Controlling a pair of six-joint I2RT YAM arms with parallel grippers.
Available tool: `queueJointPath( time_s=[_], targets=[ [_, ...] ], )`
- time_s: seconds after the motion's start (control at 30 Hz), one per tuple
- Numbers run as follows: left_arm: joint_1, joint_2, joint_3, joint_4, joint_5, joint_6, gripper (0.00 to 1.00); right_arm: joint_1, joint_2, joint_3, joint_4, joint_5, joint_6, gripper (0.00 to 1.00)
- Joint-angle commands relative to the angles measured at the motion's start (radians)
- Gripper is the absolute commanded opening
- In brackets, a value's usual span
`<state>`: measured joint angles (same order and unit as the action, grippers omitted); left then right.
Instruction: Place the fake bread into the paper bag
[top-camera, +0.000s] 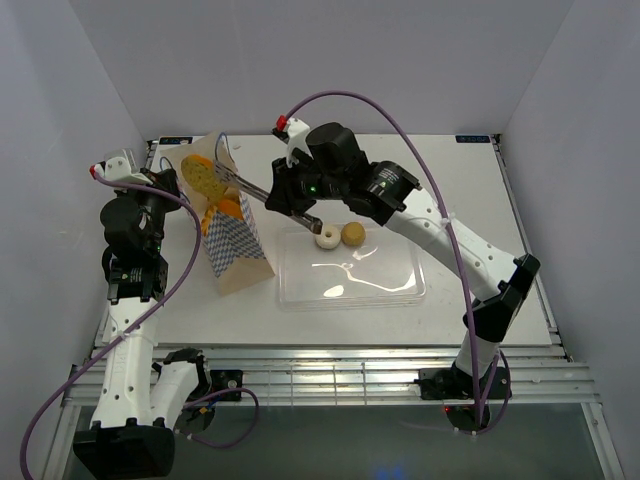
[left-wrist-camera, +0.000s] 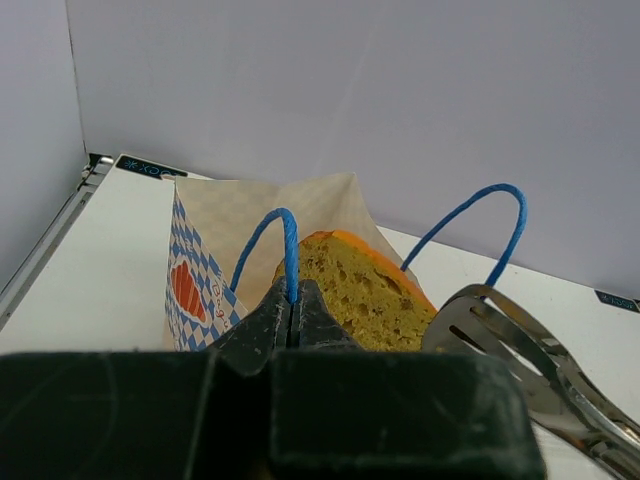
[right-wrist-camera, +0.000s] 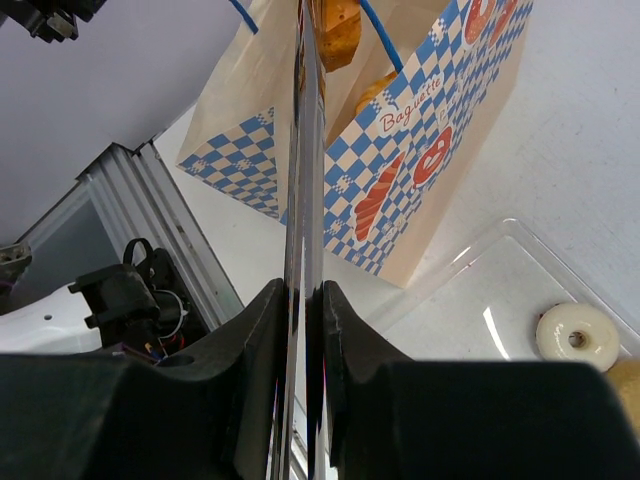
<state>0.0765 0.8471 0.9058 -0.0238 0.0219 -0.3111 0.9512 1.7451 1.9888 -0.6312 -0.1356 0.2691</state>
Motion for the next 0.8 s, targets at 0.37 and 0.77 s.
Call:
queueJointPath(
  time_s=[0.37, 0.77],
  targets=[
    [0.005, -0.01, -0.004, 0.005, -0.007, 0.006, 0.05, -0.017, -0.013, 0.073, 0.048, -0.075, -0.005, 0.34],
    [0.005, -0.006, -0.002, 0.005, -0.007, 0.006, 0.05, -0.019, -0.055, 0.054, 0.041, -0.107, -0.008, 0.33]
  ],
)
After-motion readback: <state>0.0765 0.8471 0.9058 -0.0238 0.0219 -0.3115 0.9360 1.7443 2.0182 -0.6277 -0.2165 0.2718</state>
